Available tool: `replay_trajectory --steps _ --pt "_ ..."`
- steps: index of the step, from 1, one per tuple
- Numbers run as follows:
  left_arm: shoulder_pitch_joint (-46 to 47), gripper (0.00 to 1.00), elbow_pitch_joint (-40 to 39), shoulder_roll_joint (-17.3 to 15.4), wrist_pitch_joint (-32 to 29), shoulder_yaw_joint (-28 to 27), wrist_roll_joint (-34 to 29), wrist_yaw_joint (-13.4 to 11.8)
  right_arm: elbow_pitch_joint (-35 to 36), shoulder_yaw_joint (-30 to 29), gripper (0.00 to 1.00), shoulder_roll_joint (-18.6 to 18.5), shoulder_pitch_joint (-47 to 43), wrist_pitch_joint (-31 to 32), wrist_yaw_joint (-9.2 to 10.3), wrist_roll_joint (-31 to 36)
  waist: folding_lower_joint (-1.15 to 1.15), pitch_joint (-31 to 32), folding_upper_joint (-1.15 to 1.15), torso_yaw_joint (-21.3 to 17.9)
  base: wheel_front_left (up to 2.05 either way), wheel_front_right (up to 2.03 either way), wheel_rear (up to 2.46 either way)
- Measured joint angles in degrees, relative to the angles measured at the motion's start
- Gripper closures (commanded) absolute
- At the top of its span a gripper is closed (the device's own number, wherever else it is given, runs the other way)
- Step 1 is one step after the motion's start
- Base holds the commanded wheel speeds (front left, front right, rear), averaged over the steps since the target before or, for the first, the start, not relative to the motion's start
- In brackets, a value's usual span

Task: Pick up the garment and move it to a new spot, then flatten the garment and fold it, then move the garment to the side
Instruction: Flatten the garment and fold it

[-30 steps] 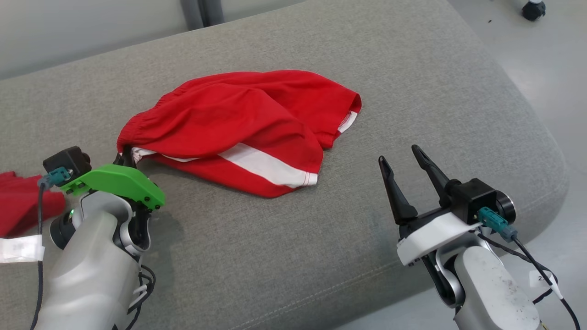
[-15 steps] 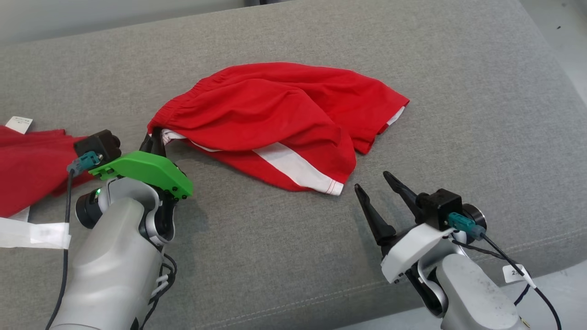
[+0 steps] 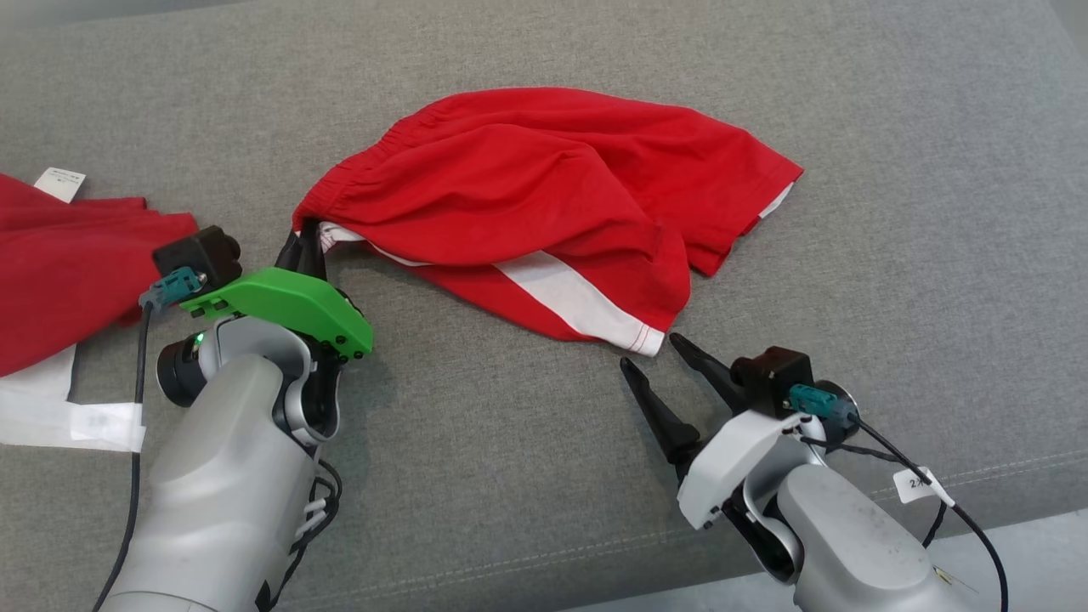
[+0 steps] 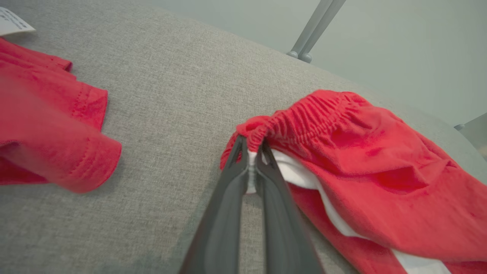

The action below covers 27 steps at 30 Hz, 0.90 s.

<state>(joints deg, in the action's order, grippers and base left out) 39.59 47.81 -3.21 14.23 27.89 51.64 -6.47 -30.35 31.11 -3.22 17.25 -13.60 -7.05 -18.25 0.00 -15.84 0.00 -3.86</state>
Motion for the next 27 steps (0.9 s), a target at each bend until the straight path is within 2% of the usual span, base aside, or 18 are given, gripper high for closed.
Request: replay_trajectory --steps 7,8,10,12,14,15,17,18,22,27 --pt "0.33 1.0 -0.14 0.14 0.01 -0.38 -0.96 0.43 -1.89 2.47 0.0 -0.08 2.93 -0.07 -0.01 -2.37 0.0 -0.89 0.0 0.55 0.0 0.0 0.0" --pt "0.34 1.0 -0.19 0.18 0.01 -0.49 -1.22 0.43 -2.25 2.9 0.04 -0.09 3.15 -0.07 -0.01 -2.53 0.0 -0.98 0.0 0.59 0.0 0.0 0.0" --pt "0.35 1.0 -0.3 0.24 0.01 -0.73 -1.6 0.43 -2.63 3.87 0.22 -0.14 3.8 -0.07 -0.01 -2.8 0.0 -1.14 0.0 0.69 0.0 0.0 0.0" --pt "0.37 1.0 -0.41 0.33 0.01 -0.98 -1.93 0.43 -2.76 4.76 0.51 -0.14 4.6 -0.08 -0.01 -2.99 0.0 -1.31 0.0 0.79 0.0 0.0 0.0" --pt "0.38 1.0 -0.52 0.36 0.01 -1.26 -2.18 0.43 -2.77 5.11 0.58 -0.14 5.5 -0.27 -0.01 -3.01 0.0 -1.46 0.0 0.88 0.0 0.0 0.0" --pt "0.38 1.0 -0.56 0.36 0.01 -1.43 -2.3 0.43 -2.79 5.13 0.66 -0.14 5.97 -0.34 -0.01 -3.01 0.0 -1.52 0.0 0.91 0.0 0.0 0.0" --pt "0.38 1.0 -0.64 0.37 0.01 -1.75 -2.59 0.43 -2.93 5.1 0.91 -0.15 6.75 -0.57 -0.01 -3.01 0.0 -1.6 0.0 0.92 0.0 0.0 0.0" --pt "0.38 1.0 -0.66 0.38 0.01 -1.9 -2.59 0.43 -2.97 5.0 1.0 -0.16 7.07 -0.58 -0.01 -3.01 0.0 -1.61 0.0 0.89 0.0 0.0 0.0" --pt "0.38 1.0 -0.93 0.41 0.01 -3.01 -2.66 0.53 -2.86 4.13 1.0 -0.16 7.97 -0.69 -0.01 -3.0 0.0 -1.56 0.0 0.68 0.0 0.0 0.0" --pt "0.31 1.0 -3.09 0.47 0.02 -6.54 -2.48 1.8 2.53 -0.97 1.0 -0.15 9.26 -0.75 -0.01 -4.01 0.0 -0.92 0.0 0.24 0.0 0.0 0.0"
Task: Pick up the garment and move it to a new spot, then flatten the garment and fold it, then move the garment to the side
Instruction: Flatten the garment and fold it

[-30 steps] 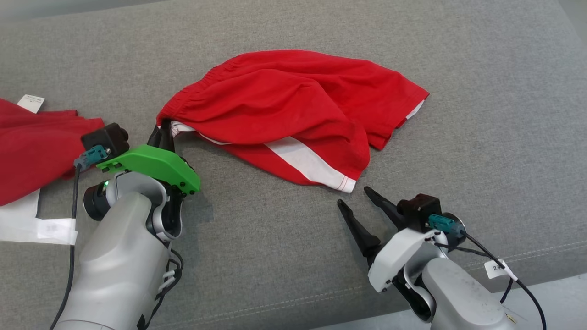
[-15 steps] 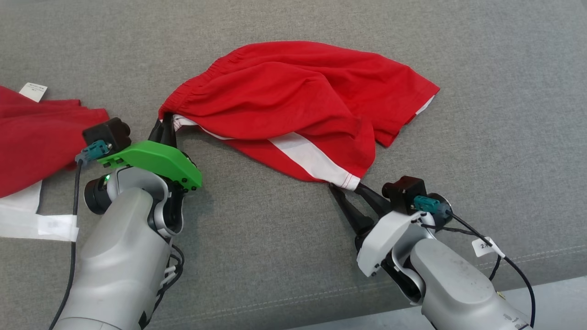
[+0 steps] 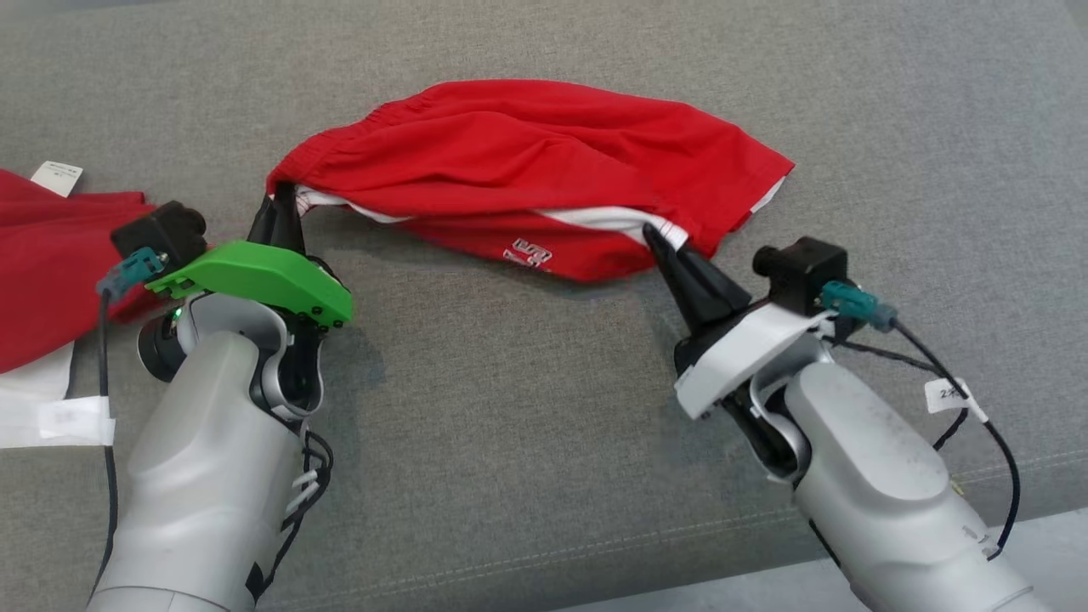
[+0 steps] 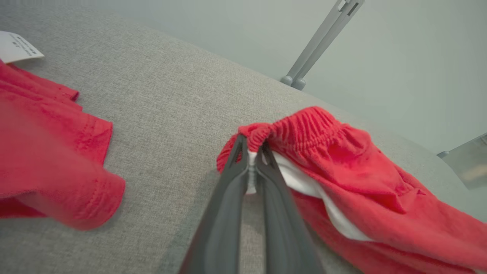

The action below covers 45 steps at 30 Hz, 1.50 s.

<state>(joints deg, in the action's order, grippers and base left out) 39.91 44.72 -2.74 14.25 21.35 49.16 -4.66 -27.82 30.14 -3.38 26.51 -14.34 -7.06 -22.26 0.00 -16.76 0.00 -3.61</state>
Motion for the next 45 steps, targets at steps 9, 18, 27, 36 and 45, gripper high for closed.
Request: replay_trajectory --steps 9,18,27,36,45 --pt "-0.07 1.0 -7.13 0.73 0.0 -6.34 3.04 4.33 13.73 -10.69 1.0 -2.82 2.39 -0.08 0.18 1.91 0.0 3.05 0.0 -0.57 0.0 0.0 0.0" --pt "-3.41 1.0 -11.17 1.14 0.08 -3.86 3.61 8.7 20.72 -12.93 1.0 -5.54 -1.16 -0.1 0.1 3.77 0.0 7.5 0.0 -1.07 0.0 0.0 0.0" --pt "-15.53 1.0 -19.41 0.75 -6.09 -1.55 8.96 9.2 26.33 -10.43 1.0 -7.53 -15.97 -0.1 0.03 3.11 0.0 11.17 0.0 -2.02 0.0 0.0 0.0" --pt "-20.09 1.0 -36.5 -0.03 -7.54 -2.91 11.68 8.1 39.9 -14.94 1.0 -9.99 -18.22 -0.3 0.02 3.93 0.0 10.56 0.0 -1.82 0.0 0.0 0.0" --pt "-22.38 1.0 -33.86 -3.82 -13.39 -1.37 9.53 1.52 24.09 -9.47 1.0 -9.92 -17.36 4.39 0.01 -5.06 0.0 8.55 0.0 -0.64 0.0 0.0 0.0"
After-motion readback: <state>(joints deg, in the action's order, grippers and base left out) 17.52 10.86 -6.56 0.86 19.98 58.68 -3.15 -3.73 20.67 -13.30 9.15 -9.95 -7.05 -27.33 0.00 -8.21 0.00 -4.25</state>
